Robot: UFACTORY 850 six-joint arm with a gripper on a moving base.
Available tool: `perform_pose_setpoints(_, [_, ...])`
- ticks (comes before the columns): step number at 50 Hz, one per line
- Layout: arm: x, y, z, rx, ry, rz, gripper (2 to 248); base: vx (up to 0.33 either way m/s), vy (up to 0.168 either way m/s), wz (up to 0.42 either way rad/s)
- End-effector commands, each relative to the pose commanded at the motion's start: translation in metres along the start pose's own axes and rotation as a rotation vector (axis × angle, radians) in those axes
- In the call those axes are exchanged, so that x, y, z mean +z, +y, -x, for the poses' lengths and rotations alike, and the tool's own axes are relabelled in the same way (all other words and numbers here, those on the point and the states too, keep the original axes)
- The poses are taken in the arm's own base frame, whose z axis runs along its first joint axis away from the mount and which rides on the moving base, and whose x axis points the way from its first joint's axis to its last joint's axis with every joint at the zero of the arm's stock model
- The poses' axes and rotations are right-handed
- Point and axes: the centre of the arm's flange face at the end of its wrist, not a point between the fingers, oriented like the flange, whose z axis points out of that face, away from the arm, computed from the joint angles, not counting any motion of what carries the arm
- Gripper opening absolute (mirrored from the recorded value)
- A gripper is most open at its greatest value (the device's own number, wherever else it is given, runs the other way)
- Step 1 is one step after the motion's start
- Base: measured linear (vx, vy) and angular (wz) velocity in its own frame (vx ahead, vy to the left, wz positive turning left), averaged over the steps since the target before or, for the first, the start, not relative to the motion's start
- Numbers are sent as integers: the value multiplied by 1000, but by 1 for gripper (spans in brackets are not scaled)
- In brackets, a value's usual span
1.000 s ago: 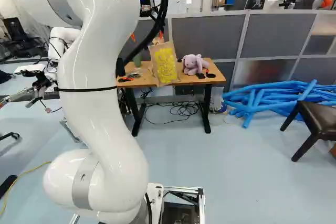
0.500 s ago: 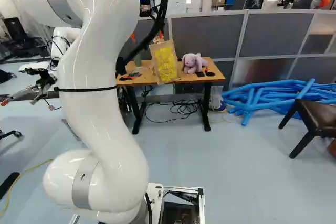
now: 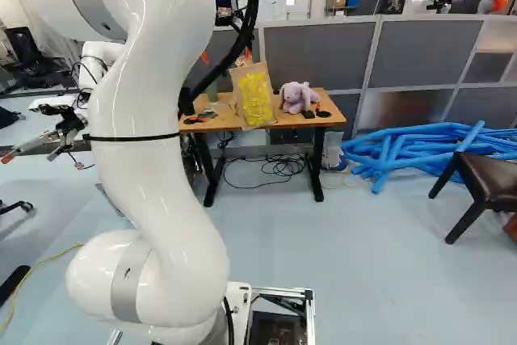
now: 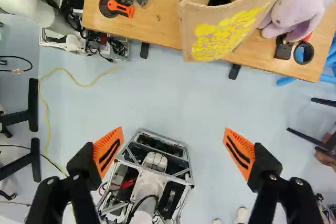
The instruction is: Pick up the bag on the ground and place it on the table
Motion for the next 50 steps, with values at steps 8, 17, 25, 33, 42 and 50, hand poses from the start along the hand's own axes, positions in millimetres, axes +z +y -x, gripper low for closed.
perform_pose_setpoints(8, [1, 0, 0, 1, 3, 1, 247, 0, 0, 0])
perform_pose_setpoints(17, [4, 0, 1, 5, 11, 5, 247, 0, 0, 0])
perform_pose_setpoints(25, [8, 1, 2, 9, 21, 9, 247, 0, 0, 0])
perform_pose_setpoints(33, [13, 1, 4, 14, 35, 15, 247, 0, 0, 0])
perform_pose_setpoints(42, [20, 2, 6, 22, 54, 23, 247, 0, 0, 0])
perform_pose_setpoints(50, [27, 2, 8, 30, 74, 31, 247, 0, 0, 0])
